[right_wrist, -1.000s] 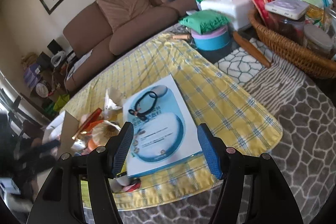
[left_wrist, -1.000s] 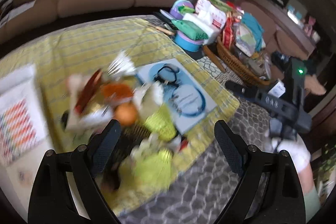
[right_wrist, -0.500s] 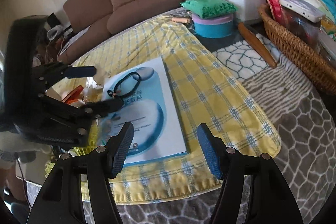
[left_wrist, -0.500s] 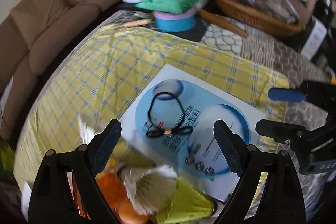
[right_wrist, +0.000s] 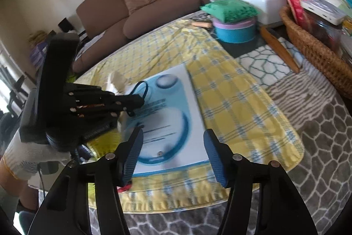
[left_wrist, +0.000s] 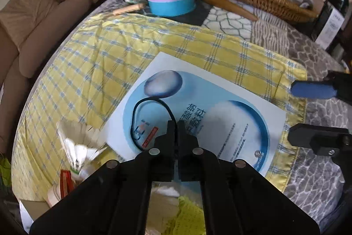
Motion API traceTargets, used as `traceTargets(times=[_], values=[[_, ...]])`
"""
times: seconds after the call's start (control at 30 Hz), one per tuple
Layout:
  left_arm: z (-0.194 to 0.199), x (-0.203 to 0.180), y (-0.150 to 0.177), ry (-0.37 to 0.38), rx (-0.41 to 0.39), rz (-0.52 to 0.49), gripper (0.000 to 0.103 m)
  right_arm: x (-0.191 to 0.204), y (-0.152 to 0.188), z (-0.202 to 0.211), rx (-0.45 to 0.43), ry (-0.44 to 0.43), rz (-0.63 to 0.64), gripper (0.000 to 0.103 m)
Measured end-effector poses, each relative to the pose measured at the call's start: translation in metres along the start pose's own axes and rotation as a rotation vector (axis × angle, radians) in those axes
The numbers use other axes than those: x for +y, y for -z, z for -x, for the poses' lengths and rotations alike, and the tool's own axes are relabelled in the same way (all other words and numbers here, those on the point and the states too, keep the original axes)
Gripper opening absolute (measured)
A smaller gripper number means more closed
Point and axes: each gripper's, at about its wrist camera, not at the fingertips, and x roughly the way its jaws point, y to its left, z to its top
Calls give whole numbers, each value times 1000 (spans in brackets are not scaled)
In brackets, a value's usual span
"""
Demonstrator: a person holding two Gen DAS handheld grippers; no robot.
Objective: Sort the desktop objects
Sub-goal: 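Carry the hair tie toward the box with the left tool while the right tool grasps a yellow shuttlecock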
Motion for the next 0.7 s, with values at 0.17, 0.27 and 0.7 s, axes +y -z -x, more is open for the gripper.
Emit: traceTargets(times=[0.17,0.27,0.7], values=[[51,31,18,87,-114,156,2,27,4,2,9,-126,89,59],[98,52,42,165,-203,253,2,58,13,9,18,-223,205,59],[215,84,191,222,-362,478,2,122,69,-43,247,-210,212,80]])
